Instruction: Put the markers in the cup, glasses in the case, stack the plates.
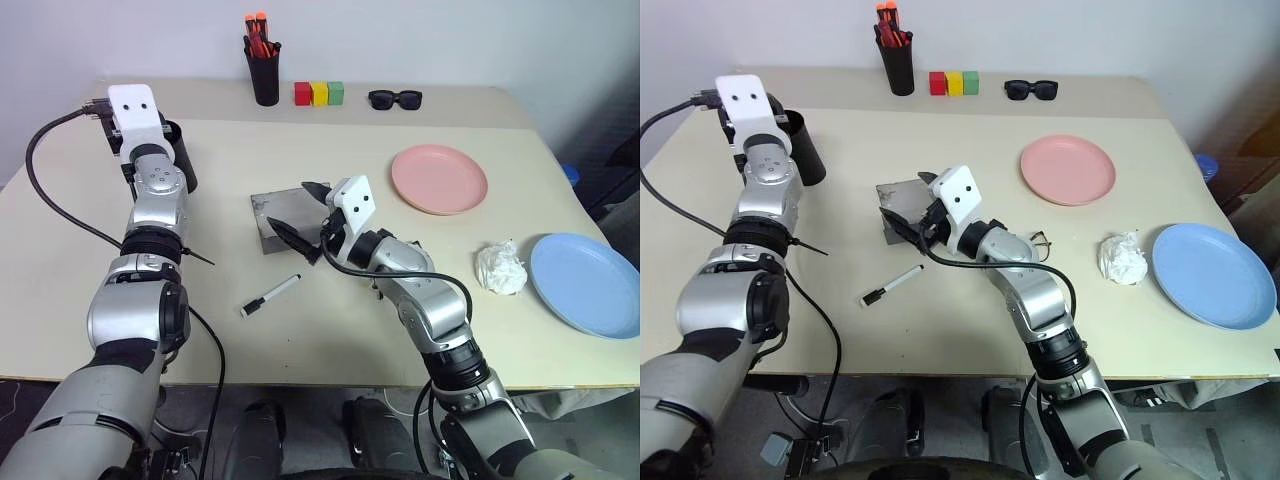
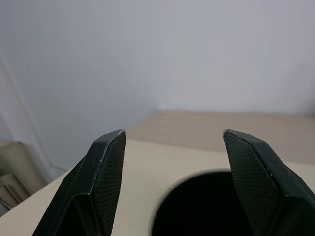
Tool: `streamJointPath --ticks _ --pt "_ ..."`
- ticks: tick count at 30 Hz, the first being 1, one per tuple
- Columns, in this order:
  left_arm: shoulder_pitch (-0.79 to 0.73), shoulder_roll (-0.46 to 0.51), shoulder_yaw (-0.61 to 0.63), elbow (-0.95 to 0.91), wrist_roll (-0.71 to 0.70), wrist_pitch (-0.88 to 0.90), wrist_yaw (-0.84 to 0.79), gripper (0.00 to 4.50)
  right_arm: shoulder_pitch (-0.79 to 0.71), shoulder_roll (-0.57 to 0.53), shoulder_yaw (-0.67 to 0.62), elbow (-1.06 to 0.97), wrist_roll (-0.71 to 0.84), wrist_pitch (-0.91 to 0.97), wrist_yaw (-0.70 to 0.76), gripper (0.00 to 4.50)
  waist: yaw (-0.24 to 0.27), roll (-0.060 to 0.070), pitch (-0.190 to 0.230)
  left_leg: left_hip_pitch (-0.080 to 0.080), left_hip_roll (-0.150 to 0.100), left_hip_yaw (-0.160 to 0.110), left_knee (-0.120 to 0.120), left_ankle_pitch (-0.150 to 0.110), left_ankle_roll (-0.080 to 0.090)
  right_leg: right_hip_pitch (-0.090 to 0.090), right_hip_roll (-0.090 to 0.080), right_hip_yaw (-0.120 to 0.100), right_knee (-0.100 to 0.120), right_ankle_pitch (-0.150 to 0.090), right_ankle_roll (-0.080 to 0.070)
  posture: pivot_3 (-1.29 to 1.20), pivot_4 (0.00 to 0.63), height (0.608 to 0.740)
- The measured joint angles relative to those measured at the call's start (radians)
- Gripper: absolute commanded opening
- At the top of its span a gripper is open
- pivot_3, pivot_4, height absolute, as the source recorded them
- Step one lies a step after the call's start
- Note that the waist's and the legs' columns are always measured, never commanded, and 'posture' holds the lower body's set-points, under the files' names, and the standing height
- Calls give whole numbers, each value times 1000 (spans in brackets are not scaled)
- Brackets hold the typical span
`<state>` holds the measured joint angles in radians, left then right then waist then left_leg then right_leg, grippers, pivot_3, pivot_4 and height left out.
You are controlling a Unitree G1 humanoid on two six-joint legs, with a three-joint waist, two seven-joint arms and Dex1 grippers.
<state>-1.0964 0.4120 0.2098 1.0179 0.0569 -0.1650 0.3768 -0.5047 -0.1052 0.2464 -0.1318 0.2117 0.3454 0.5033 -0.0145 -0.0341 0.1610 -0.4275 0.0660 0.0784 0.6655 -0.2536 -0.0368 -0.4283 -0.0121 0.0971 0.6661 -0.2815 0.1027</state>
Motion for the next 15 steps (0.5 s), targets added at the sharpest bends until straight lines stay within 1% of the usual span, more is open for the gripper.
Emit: streamJointPath --ticks 1,3,5,6,9,10,12,14,15 --pt "10 1 7 -52 -18 10 -23 3214 0 -16 1 -13 1 2 15 4500 0 0 0 0 0 0 0 0 0 0 0 0 0 0 0 0 150 722" --pt "65 10 15 -221 -73 72 -114 3214 2 -76 4 -44 6 5 65 4500 -1 0 0 0 0 0 0 0 0 0 0 0 0 0 0 0 150 722" --pt "211 60 9 -517 -189 231 -313 3214 20 -153 4 -74 9 8 125 4500 -9 1 0 1 0 2 -1 0 0 0 0 1 0 0 0 0 150 722" --pt "274 81 4 -632 -242 310 -398 3214 33 -191 -4 -78 9 10 146 4500 -9 1 0 1 1 1 -1 0 0 0 0 1 1 0 0 0 150 722" --pt "473 179 -23 -940 -377 570 -600 4036 52 -272 -28 -82 12 13 208 4500 -20 1 0 2 1 0 -1 1 -1 0 1 1 3 0 0 0 150 722" --pt "528 214 -27 -1028 -419 648 -648 4435 53 -293 -29 -84 19 16 229 4500 -23 1 0 2 1 0 0 1 -1 0 1 1 3 0 0 0 150 722" --pt "665 321 -42 -1239 -514 810 -764 4435 72 -356 -42 -110 47 27 287 4500 -28 1 0 2 1 -1 0 1 -1 0 0 1 3 -1 0 0 150 722" --pt "781 417 -51 -1405 -598 940 -852 4435 88 -412 -60 -125 68 42 334 4500 -29 1 1 2 1 -1 0 0 -1 1 0 1 2 -1 -1 0 150 722" --pt "819 439 -65 -1463 -634 989 -884 4435 95 -434 -71 -126 71 45 349 4500 -27 1 1 3 1 -1 0 0 -1 2 -1 1 2 -1 -1 0 150 722"
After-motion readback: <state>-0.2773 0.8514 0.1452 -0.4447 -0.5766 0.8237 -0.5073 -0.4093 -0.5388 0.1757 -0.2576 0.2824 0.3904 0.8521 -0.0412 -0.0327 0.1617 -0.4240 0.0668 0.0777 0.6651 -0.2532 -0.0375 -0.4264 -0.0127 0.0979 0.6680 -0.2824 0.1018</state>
